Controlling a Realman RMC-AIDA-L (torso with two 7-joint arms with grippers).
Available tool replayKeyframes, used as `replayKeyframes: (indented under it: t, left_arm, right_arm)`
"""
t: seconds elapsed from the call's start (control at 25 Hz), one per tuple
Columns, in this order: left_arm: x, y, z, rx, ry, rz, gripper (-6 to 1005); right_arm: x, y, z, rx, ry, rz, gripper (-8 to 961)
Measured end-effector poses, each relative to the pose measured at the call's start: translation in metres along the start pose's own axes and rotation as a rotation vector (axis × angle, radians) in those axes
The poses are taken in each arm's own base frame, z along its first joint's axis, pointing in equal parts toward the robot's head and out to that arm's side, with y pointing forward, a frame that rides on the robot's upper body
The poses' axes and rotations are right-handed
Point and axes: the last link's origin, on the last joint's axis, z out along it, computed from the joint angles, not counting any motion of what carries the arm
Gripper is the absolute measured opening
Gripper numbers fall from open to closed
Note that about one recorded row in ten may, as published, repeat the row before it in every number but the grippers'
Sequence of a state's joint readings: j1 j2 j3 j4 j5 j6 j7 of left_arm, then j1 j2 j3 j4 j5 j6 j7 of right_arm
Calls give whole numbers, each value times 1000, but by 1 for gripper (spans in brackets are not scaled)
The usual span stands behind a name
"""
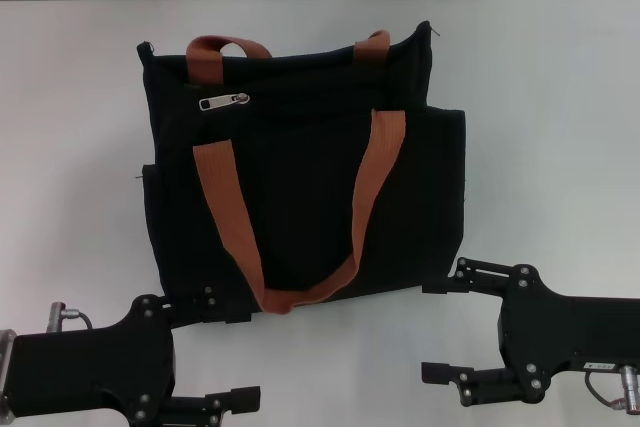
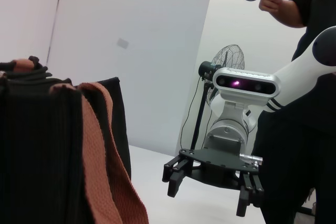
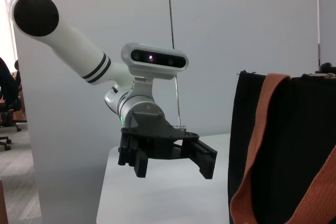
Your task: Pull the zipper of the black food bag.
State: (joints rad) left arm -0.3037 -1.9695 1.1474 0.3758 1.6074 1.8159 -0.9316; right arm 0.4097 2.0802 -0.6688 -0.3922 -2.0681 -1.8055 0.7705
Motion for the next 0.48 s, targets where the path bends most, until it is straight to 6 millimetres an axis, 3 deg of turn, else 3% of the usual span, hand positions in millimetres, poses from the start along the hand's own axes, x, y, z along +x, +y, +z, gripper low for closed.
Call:
replayKeyframes:
  t: [0.48]
  left_arm:
    - [1,1,0,-8,6,0,800]
  right_arm:
    - [0,-1,0,0,1,-3,820]
